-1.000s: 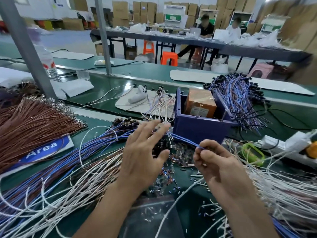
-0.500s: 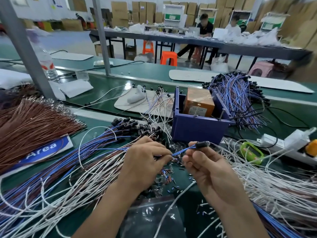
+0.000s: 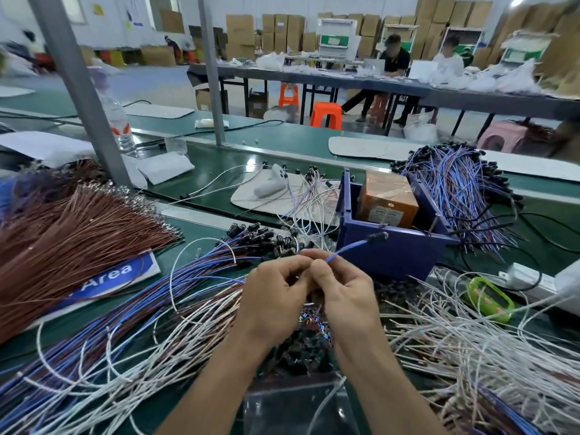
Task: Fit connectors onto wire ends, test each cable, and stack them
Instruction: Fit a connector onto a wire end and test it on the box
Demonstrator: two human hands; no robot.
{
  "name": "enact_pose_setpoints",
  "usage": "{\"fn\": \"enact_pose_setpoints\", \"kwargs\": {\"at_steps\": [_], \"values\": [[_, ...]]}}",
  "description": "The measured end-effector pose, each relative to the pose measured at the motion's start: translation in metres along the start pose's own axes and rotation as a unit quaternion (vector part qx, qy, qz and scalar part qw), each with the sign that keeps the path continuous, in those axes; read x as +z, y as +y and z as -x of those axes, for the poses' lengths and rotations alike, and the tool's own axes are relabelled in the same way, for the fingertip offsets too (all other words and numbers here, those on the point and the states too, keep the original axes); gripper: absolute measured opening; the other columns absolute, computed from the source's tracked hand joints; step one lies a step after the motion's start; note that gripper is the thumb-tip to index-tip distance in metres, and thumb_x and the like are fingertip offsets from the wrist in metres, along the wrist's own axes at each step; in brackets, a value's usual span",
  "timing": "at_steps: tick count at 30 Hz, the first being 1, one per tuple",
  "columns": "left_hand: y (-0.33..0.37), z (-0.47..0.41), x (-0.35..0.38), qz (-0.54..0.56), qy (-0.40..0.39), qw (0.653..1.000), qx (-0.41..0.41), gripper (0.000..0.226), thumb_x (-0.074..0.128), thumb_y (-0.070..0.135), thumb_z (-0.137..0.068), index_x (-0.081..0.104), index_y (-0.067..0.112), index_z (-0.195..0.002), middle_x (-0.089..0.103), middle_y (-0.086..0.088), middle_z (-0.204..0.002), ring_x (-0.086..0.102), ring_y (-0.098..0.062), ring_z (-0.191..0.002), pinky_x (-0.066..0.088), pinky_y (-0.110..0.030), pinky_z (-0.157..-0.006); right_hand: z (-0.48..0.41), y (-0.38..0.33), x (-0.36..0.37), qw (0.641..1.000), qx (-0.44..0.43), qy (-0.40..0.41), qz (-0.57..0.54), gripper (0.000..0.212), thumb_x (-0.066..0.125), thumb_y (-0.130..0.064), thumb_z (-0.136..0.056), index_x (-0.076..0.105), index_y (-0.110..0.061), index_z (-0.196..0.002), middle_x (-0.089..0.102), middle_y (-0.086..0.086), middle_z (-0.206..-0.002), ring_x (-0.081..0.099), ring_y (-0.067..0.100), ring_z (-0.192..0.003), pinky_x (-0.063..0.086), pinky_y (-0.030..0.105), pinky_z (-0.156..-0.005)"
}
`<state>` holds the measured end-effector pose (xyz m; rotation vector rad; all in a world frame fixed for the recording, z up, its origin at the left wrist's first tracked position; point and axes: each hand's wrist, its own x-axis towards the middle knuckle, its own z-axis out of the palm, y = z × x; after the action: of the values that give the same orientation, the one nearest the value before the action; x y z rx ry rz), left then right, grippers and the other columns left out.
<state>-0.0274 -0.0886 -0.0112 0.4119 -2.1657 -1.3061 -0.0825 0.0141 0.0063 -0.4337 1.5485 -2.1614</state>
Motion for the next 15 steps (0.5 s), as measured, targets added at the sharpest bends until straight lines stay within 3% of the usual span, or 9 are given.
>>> {"fn": "enact_pose_setpoints", "kwargs": {"at_steps": [4,7,9,12,15], "values": [[-0.003,-0.003,-0.004,-0.015,0.007,1.000,-0.015,0.019,0.066,0.046,-0.083,0.078,0.045,-0.099,0.074,0.023,-0.083,0.069,0.000,-0.078,0.058,-0.027,-0.075,-0.013,0.005,0.003,0.996,-0.058,0.062,0.025,0.034,0.058,-0.004,-0.101,0.080,-0.016,-0.077,0.076,0.004,-0.077,0.070,0.012,-0.072,0.057,0.024,-0.069],[-0.004,-0.005,-0.007,0.006,-0.066,0.996,-0.055,0.030,0.067,0.055,-0.075,0.081,0.034,-0.091,0.076,-0.002,-0.077,0.065,-0.009,-0.069,0.058,-0.047,-0.074,-0.019,0.010,-0.006,0.991,-0.073,0.067,0.087,0.034,0.060,-0.006,-0.100,0.078,-0.019,-0.075,0.073,0.002,-0.071,0.066,0.011,-0.068,0.057,0.027,-0.065],[-0.003,-0.006,-0.009,-0.026,-0.085,0.994,-0.067,0.029,0.066,0.053,-0.076,0.082,0.030,-0.084,0.072,-0.012,-0.071,0.059,-0.016,-0.061,0.056,-0.050,-0.067,-0.020,0.009,-0.009,0.975,-0.070,0.046,0.205,0.028,0.061,-0.009,-0.099,0.077,-0.020,-0.078,0.075,0.000,-0.072,0.070,0.013,-0.069,0.061,0.034,-0.066],[0.003,-0.005,-0.017,-0.021,-0.095,0.992,-0.078,0.023,0.071,0.035,-0.086,0.078,0.029,-0.065,0.057,0.002,-0.048,0.044,-0.007,-0.046,0.038,-0.026,-0.047,-0.028,-0.009,0.004,0.900,-0.059,0.017,0.431,0.020,0.061,-0.021,-0.096,0.077,-0.025,-0.083,0.073,-0.006,-0.073,0.069,0.014,-0.072,0.060,0.036,-0.070],[0.016,-0.018,-0.037,0.155,-0.056,0.970,-0.177,0.032,0.068,0.006,-0.093,0.069,0.011,-0.061,0.054,-0.002,-0.050,0.038,-0.008,-0.039,0.030,-0.018,-0.041,-0.048,-0.042,0.049,0.808,-0.067,-0.051,0.583,0.023,0.056,-0.029,-0.096,0.075,-0.021,-0.087,0.072,-0.001,-0.081,0.067,0.023,-0.079,0.057,0.035,-0.074]]}}
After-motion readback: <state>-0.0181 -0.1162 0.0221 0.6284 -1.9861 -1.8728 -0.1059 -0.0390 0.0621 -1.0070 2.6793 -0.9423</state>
